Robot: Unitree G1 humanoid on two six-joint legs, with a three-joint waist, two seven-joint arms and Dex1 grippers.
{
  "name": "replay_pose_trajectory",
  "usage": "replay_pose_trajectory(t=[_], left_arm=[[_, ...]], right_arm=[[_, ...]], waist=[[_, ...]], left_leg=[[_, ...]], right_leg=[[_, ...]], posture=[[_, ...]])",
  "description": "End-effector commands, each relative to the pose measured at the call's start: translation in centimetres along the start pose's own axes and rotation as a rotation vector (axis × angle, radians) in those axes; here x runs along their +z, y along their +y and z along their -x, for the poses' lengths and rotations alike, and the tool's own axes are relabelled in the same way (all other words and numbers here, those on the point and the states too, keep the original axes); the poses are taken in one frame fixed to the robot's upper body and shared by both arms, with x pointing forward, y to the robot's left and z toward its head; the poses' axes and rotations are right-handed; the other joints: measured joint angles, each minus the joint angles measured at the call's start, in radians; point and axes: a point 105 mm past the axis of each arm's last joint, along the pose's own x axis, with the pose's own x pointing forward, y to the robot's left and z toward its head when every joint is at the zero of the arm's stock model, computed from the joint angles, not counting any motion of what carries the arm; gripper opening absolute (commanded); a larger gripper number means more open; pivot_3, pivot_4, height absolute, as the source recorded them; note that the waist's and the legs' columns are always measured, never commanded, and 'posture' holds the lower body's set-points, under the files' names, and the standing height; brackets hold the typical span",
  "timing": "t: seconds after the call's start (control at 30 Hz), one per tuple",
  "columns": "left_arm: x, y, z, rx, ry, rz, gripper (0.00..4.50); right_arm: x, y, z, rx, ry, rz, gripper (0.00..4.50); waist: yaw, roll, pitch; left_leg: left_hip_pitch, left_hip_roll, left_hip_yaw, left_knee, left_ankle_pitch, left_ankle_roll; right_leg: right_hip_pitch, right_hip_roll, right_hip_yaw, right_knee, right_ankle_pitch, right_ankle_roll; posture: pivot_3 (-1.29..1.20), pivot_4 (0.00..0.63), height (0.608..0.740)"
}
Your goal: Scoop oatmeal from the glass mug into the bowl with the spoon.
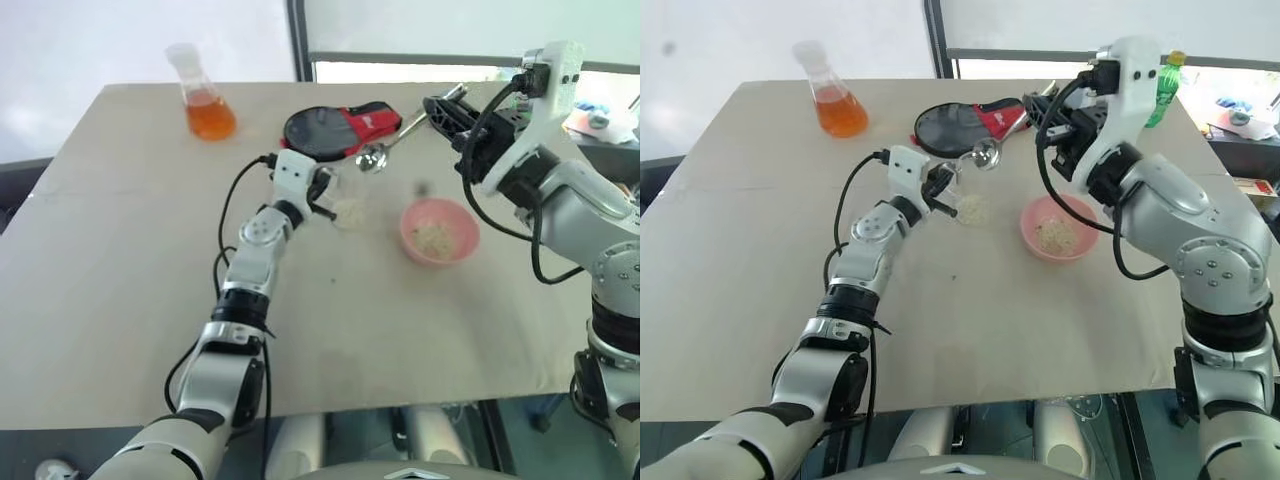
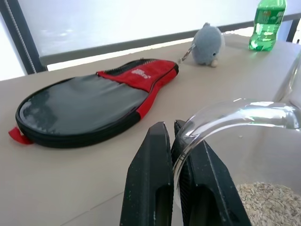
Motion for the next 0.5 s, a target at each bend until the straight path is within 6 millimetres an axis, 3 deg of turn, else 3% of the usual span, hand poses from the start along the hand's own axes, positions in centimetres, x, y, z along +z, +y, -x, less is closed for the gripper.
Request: replay_pose_trajectory(t=[0.03,0.3,0.37,0.5], left_arm=[[4.7,-0.6,-0.1,-0.019,-0.196,-0.046,0.03],[6.1,-2.8,-0.3,-0.100,-0.272,-0.128,0.03],[5.9,-2.9,-0.4,-0.104,-0.270,-0.130,0.03],[5.4,-2.8,-0.4,-0.099,-0.256,-0.135,0.03]], right_arm=[[-0.6,0.2,-0.2,0.014,0.060,0.193,0.00],[-6.4,1.5,-1.6,0.129,0.290,0.422,0.00],[-6.8,1.9,-1.7,0.159,0.300,0.322,0.00],[-4.9,2.3,-1.6,0.182,0.234,0.049,0.00]], waist=[[-0.002,0.000,0.000],[-0.008,0.001,0.000],[-0.007,0.001,0.000],[-0.006,0.000,0.000]], left_leg=[[0.000,0.000,0.000,0.000,0.000,0.000],[0.001,0.000,0.001,0.000,0.000,0.000],[0.001,0.000,0.000,0.000,0.000,0.000],[0.001,0.000,0.000,0.000,0.000,0.000]], right_leg=[[0.000,0.000,0.000,-0.001,0.000,0.000],[0.000,0.000,0.000,0.000,0.000,0.000],[0.000,0.001,0.000,0.000,0.000,0.000],[0.000,0.001,0.000,0.001,0.000,0.000]], posture=[[0.00,0.150,0.740],[0.00,0.150,0.740],[0.00,0.150,0.740],[0.00,0.150,0.740]])
